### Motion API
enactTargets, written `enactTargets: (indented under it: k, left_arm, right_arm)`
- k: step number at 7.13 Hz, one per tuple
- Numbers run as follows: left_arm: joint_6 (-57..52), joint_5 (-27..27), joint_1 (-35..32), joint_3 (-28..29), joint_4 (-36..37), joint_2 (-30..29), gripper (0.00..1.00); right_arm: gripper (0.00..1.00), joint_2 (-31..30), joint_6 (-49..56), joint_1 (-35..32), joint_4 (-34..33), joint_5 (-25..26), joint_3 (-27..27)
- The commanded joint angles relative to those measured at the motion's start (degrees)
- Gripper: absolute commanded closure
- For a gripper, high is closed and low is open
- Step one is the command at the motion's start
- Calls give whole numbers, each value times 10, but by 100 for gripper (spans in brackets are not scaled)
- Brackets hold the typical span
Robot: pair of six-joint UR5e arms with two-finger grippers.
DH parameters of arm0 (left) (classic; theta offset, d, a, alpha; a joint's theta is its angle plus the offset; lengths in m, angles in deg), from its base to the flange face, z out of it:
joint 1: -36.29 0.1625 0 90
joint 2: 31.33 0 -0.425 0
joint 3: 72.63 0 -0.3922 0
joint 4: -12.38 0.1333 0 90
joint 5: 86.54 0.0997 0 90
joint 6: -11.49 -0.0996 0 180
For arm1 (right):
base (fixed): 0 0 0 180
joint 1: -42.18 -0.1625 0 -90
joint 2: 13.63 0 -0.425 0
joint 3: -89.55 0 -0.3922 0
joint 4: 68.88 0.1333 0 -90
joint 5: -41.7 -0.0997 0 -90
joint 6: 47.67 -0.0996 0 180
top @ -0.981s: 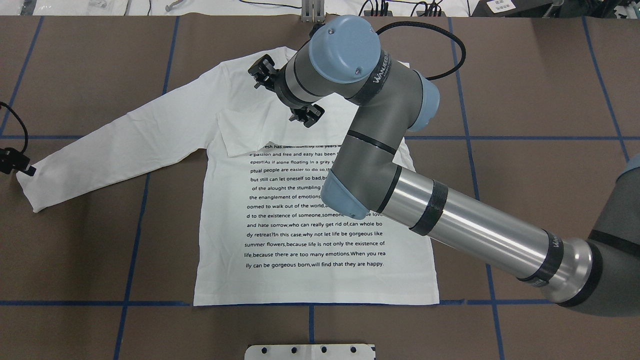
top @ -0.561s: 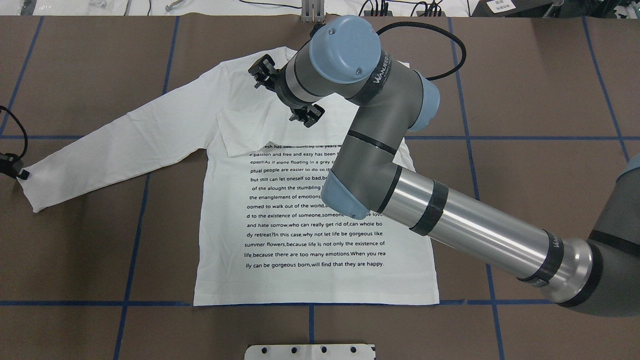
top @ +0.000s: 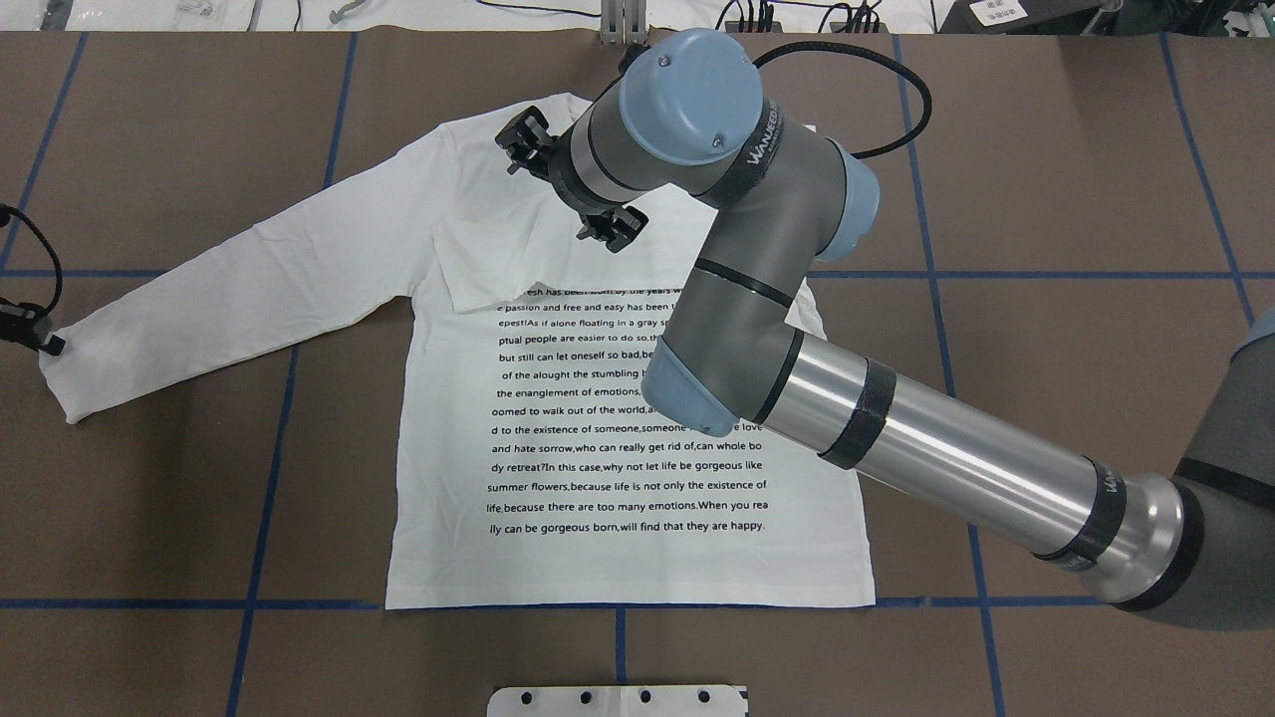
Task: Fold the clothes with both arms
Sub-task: 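Fold the sleeve across the shirt body with the right gripper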
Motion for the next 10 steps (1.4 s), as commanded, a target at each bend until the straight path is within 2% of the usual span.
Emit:
enactTargets:
  k: [1,3,4,5,6,8,9,10]
  left_arm:
    - [10,-18,0,-30,2,-5,100]
    - [133,-67,0,-90,-5,-41,100]
    - [228,-71,1,-118,-7,-93,100]
    - [351,-72,14,-124,-8,-174,100]
    - [448,-62,60,-144,-8,-230,100]
    - [579,51,156,-119,-25,-361,100]
    - [638,153,199,-64,-78,-427,100]
    - [678,229,216,54,-132,-516,100]
  right_arm:
    - [0,-49,1,-21,-1,-30,58]
    - [0,-118,31,-93,0,-123,104]
    - [0,-157,95,-129,0,-164,125]
    - [0,-199,135,-156,3,-189,141]
    - [0,-236,165,-171,5,-190,158]
    - [0,-300,215,-216,4,-196,202]
    - [0,-319,237,-217,6,-193,202]
    - [0,-326,250,-218,6,-193,202]
